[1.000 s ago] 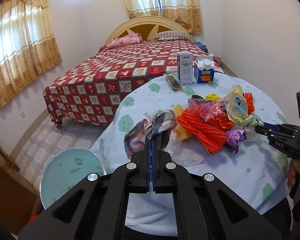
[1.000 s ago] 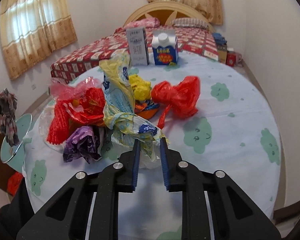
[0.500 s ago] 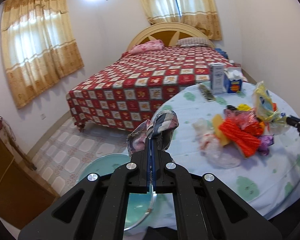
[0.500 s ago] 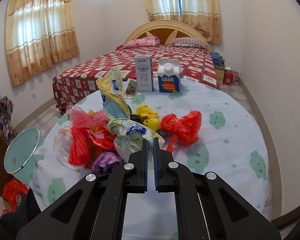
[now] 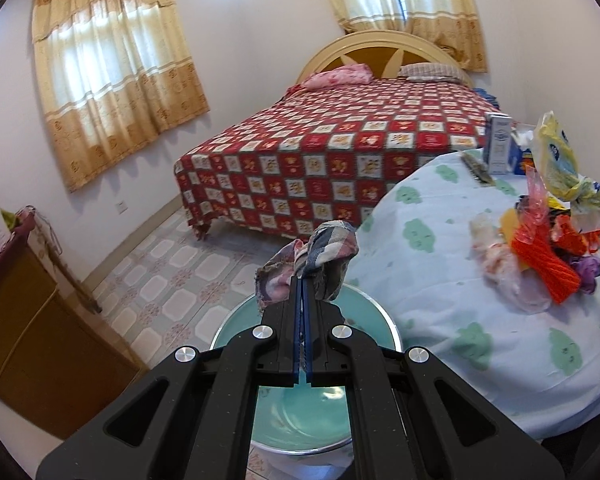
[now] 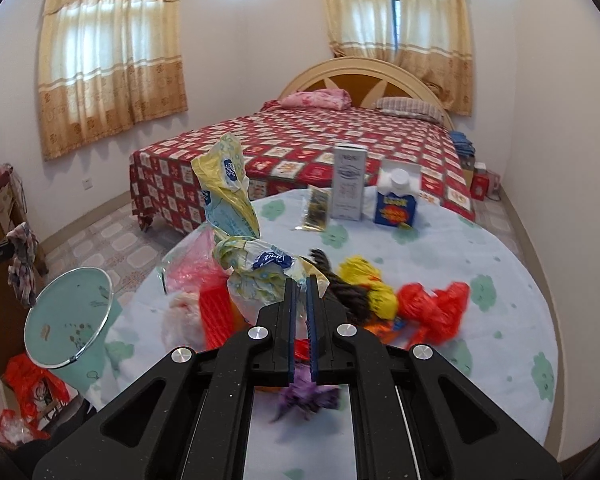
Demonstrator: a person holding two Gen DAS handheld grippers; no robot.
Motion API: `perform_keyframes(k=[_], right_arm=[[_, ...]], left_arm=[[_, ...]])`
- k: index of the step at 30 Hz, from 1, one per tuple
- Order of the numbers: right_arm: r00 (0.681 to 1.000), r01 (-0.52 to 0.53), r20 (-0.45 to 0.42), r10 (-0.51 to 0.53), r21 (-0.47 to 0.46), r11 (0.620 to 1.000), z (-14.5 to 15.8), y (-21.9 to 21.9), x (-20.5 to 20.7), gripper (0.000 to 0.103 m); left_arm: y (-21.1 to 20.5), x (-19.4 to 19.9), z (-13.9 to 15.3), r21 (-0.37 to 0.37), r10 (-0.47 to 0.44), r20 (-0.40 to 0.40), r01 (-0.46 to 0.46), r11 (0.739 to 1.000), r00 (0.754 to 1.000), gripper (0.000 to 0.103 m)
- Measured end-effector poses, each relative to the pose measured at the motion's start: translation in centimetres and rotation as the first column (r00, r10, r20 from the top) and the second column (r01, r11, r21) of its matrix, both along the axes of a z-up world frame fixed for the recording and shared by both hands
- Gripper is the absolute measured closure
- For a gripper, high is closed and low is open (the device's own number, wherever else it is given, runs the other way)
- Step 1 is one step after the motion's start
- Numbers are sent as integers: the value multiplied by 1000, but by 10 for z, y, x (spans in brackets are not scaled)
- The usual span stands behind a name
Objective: Collect trash
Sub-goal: 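Carry both held bags off the table over the teal basin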
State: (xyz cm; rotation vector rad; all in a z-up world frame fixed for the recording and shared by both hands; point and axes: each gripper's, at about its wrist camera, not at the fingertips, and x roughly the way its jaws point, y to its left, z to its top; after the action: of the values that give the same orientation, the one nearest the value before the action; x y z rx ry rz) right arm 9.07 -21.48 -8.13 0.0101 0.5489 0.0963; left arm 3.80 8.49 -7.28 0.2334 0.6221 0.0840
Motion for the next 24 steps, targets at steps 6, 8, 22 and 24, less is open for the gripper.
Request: perform_keyframes(k=[6, 8, 22, 24], right_arm=[[1000, 19, 22, -18, -19, 1000, 9, 7, 2, 97], [999, 26, 32, -26, -17, 999, 14, 7, 3, 97], [992, -113, 52, 116, -51, 992, 30, 80, 27, 97], [989, -132, 54, 135, -55, 990, 30, 90, 29, 97]], left_arm=[[18, 0, -3, -11, 33, -9, -33, 999, 999, 102], [21, 1, -3, -14, 41, -9, -41, 999, 999, 102], [55, 4, -2, -14, 132, 2, -132, 991, 991, 102], [60, 5, -2, -15, 144, 5, -144, 989, 990, 102]])
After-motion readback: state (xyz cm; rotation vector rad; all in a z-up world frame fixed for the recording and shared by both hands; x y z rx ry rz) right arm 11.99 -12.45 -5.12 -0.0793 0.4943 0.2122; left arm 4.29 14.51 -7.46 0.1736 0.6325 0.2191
